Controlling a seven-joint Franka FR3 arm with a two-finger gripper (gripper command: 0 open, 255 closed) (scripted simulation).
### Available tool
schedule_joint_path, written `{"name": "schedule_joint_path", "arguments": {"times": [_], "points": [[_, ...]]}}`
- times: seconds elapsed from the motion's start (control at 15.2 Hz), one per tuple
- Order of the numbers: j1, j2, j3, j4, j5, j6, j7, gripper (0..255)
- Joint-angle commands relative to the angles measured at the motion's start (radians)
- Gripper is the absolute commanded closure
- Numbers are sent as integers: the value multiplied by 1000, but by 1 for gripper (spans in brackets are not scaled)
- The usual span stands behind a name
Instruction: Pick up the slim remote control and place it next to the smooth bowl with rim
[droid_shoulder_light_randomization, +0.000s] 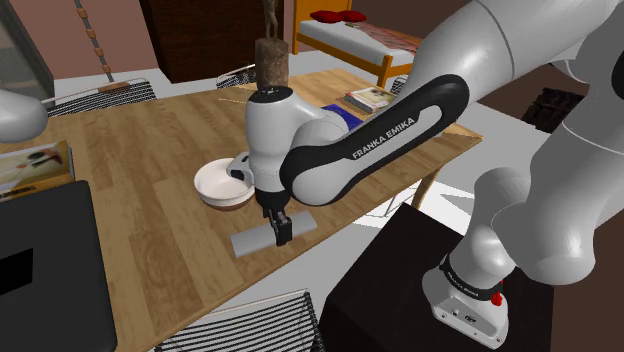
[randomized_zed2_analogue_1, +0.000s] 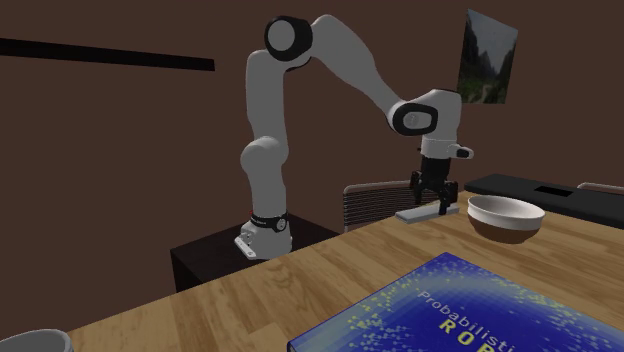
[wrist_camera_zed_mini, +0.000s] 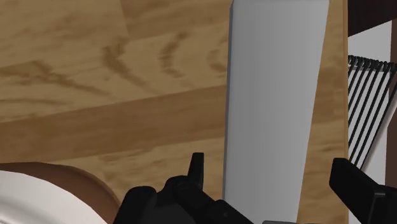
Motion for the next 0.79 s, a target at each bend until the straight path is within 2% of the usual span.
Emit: {"name": "schedule_joint_path", "arguments": {"times": [0.0, 0.26, 0.73], "points": [[0, 0, 0, 0, 0, 0, 0, 0], [-1, -71, -1, 58, -5, -128, 3, 0], [-1, -71, -1, 58, -5, -128, 3, 0]]}}
